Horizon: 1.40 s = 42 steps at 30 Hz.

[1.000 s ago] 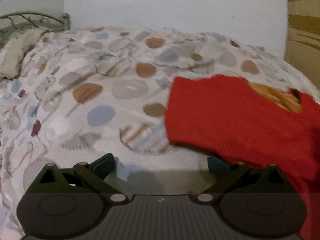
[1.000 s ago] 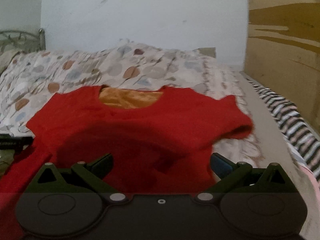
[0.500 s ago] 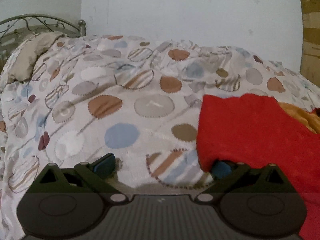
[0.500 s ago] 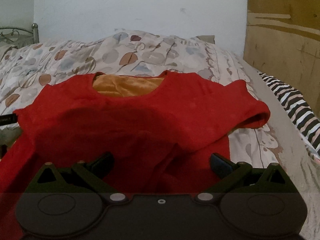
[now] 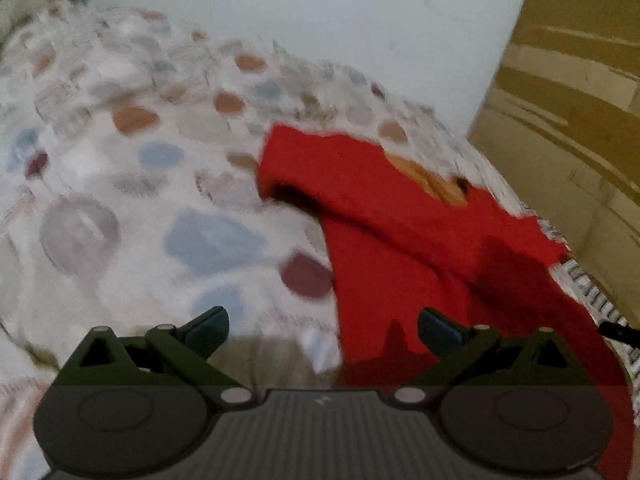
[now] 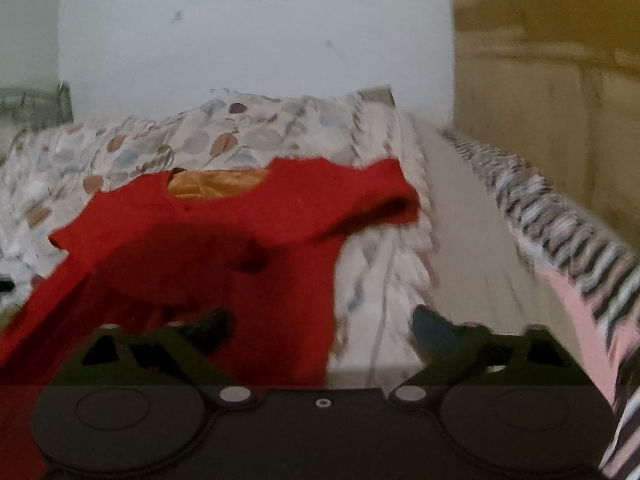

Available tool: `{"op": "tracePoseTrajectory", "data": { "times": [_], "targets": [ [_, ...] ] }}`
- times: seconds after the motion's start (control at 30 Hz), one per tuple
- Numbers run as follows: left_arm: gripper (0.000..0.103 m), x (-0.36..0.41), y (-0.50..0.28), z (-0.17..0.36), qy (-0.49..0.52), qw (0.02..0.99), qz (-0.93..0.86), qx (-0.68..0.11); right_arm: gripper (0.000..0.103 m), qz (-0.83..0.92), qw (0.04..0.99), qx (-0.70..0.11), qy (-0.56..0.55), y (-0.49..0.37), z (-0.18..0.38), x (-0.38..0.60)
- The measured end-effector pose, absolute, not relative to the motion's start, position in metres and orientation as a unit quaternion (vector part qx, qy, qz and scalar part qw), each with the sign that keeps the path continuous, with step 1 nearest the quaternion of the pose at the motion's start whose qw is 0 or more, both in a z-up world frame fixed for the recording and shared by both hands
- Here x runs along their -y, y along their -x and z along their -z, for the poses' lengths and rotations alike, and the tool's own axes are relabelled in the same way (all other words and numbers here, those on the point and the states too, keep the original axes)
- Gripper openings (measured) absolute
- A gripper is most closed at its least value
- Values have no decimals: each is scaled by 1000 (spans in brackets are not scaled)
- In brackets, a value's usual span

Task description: Fold small clothes

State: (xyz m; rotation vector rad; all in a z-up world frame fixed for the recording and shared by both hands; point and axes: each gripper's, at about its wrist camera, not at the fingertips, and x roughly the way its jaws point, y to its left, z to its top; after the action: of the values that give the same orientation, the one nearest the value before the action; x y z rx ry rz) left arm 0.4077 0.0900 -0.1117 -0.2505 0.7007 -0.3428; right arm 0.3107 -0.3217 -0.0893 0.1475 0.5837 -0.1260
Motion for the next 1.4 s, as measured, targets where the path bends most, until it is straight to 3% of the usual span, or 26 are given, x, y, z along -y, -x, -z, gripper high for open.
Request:
{"op": "tracePoseTrajectory", "data": {
  "times": [0.03,0.1,0.17,0.3,0.47,0.5,0.53,0.57,0.8,0.97,1.07,1.1,1.13,1.2,1.3,1.4],
  "targets": [
    [99,-89,-409,116,129,910,166,-358,78,63,951,-290,-87,-307,92,326],
    [91,-90,-409,120,143,897,156,-389,52,64,944,-299,-127,-302,98,334],
    [82,-91,-407,116,143,894,161,-393,41,60,937,-303,-163,-299,101,338],
    [62,-93,-408,110,157,879,155,-423,40,32,924,-319,-208,-299,101,340],
    [54,-82,-410,111,136,867,154,-454,39,11,919,-343,-195,-299,101,332],
    [35,-80,-409,110,135,867,149,-455,33,15,919,-343,-193,-298,101,331],
    [24,-79,-408,109,137,866,153,-456,25,18,920,-343,-187,-297,100,330],
    [8,-77,-406,106,138,865,159,-454,7,22,921,-344,-180,-295,98,328],
    [6,-76,-378,67,101,903,114,-401,2,44,923,-299,-239,-261,69,351],
    [6,-76,-388,90,107,890,88,-434,2,56,921,-328,-204,-260,77,349],
    [11,-80,-379,90,134,891,104,-422,3,45,904,-333,-263,-260,95,362],
    [17,-81,-375,90,141,888,113,-423,5,35,903,-326,-280,-256,95,365],
    [19,-84,-371,90,150,884,119,-426,7,21,902,-319,-290,-251,93,367],
    [36,-90,-361,96,161,877,139,-431,26,-4,905,-310,-290,-238,88,368],
    [38,-98,-342,106,163,869,161,-438,43,-33,905,-318,-280,-216,90,364],
    [38,-106,-316,114,168,863,186,-438,44,-51,903,-334,-265,-191,97,354]
  ]
}}
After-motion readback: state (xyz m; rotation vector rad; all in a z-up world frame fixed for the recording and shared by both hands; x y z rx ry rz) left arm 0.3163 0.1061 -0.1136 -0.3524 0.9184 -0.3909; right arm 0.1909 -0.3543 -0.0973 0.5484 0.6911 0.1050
